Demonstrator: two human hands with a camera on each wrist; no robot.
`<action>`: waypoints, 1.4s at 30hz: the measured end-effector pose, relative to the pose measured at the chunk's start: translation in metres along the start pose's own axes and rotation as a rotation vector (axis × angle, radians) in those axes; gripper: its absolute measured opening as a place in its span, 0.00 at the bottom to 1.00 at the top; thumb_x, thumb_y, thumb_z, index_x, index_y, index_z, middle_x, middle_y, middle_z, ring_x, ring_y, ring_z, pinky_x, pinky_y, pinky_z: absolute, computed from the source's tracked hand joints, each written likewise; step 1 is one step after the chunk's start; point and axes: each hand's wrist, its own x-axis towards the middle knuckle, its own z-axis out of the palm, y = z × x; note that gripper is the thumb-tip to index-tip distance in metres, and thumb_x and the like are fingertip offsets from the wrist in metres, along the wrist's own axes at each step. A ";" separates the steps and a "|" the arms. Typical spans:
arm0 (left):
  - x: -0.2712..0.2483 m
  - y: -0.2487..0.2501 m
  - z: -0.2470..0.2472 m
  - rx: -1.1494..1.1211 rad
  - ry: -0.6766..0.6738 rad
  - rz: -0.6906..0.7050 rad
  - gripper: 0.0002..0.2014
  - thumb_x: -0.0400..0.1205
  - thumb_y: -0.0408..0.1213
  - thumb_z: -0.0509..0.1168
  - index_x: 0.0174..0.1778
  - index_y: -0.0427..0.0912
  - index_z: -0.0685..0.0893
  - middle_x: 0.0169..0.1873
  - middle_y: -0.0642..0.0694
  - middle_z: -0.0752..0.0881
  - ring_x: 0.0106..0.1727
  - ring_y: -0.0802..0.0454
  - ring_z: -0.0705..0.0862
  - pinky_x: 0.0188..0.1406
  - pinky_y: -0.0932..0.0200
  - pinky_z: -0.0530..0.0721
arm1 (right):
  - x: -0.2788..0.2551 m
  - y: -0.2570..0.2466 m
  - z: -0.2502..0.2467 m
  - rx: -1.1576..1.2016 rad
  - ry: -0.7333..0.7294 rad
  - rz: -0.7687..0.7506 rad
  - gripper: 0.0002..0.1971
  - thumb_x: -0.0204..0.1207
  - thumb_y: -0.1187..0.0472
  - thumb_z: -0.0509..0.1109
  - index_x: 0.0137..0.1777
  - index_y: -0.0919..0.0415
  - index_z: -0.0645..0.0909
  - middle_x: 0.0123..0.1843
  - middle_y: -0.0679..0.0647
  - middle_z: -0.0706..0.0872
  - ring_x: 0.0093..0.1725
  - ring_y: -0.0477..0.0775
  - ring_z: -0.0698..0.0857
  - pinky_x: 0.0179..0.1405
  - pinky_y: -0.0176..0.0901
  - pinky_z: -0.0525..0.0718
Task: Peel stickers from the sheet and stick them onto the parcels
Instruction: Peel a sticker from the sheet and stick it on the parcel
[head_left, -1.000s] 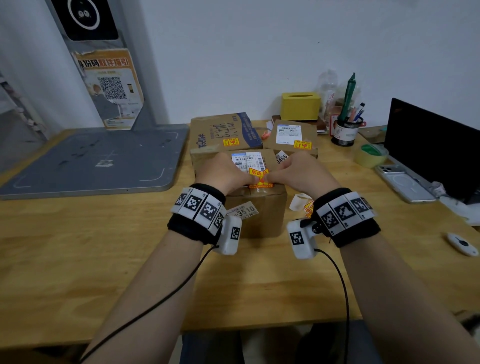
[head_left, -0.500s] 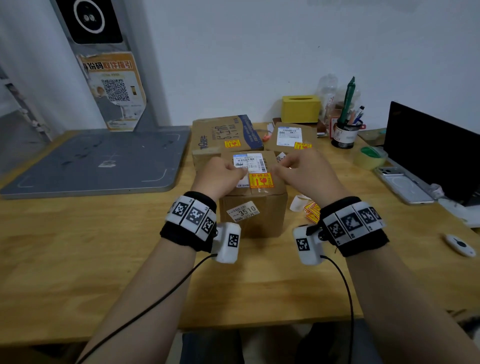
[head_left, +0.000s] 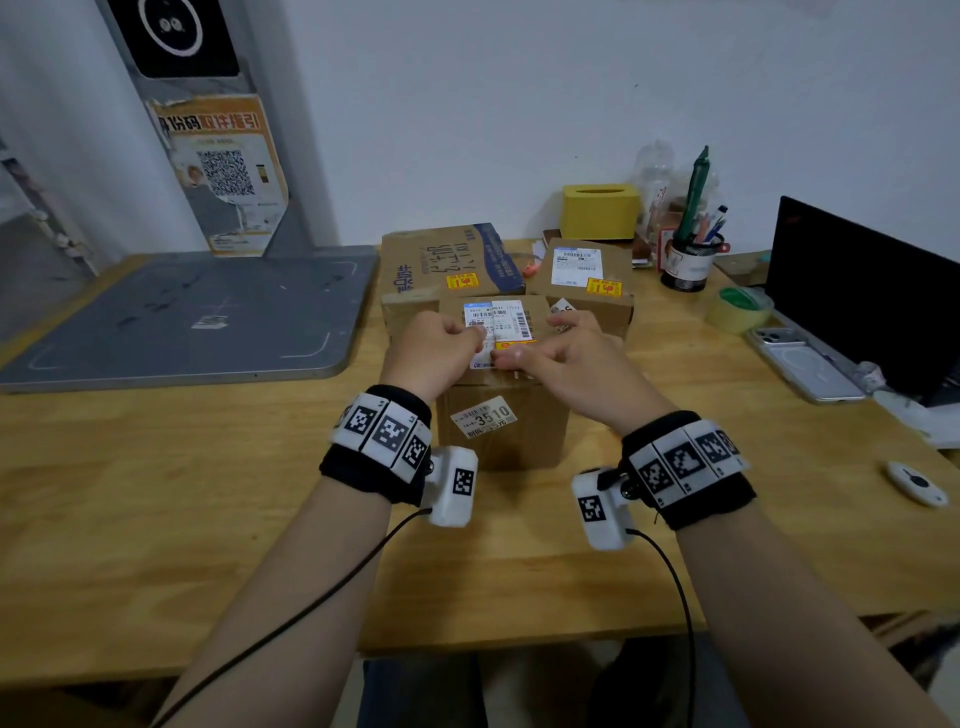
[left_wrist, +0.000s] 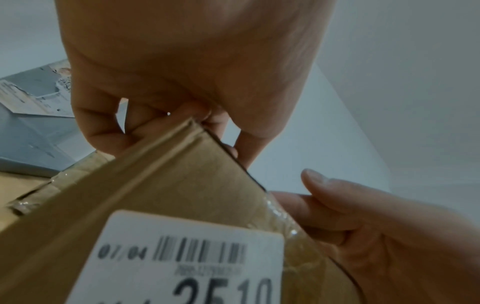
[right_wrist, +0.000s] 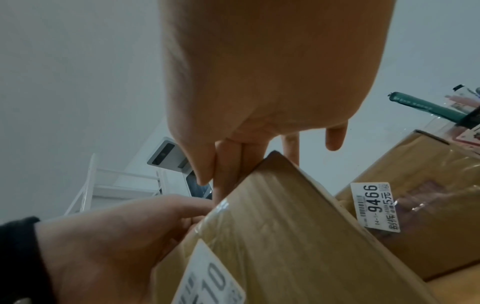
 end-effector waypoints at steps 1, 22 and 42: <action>0.000 0.000 0.000 0.001 0.004 0.000 0.15 0.85 0.50 0.64 0.42 0.46 0.91 0.41 0.51 0.90 0.45 0.54 0.87 0.55 0.48 0.87 | 0.002 0.000 0.001 -0.017 -0.002 0.007 0.18 0.82 0.36 0.66 0.47 0.42 0.95 0.60 0.38 0.88 0.81 0.42 0.62 0.77 0.59 0.57; 0.007 -0.003 0.004 -0.037 -0.001 -0.038 0.13 0.83 0.49 0.68 0.36 0.49 0.90 0.40 0.58 0.88 0.47 0.54 0.86 0.58 0.46 0.87 | 0.011 0.016 -0.003 -0.127 -0.054 -0.044 0.14 0.85 0.37 0.61 0.64 0.28 0.85 0.72 0.34 0.83 0.81 0.46 0.61 0.70 0.54 0.55; 0.007 -0.004 0.004 -0.028 0.022 -0.018 0.13 0.83 0.47 0.67 0.37 0.48 0.90 0.41 0.57 0.88 0.43 0.59 0.83 0.50 0.55 0.82 | 0.017 0.030 -0.007 -0.011 0.109 0.063 0.33 0.68 0.23 0.61 0.44 0.49 0.95 0.44 0.39 0.91 0.65 0.42 0.75 0.70 0.61 0.76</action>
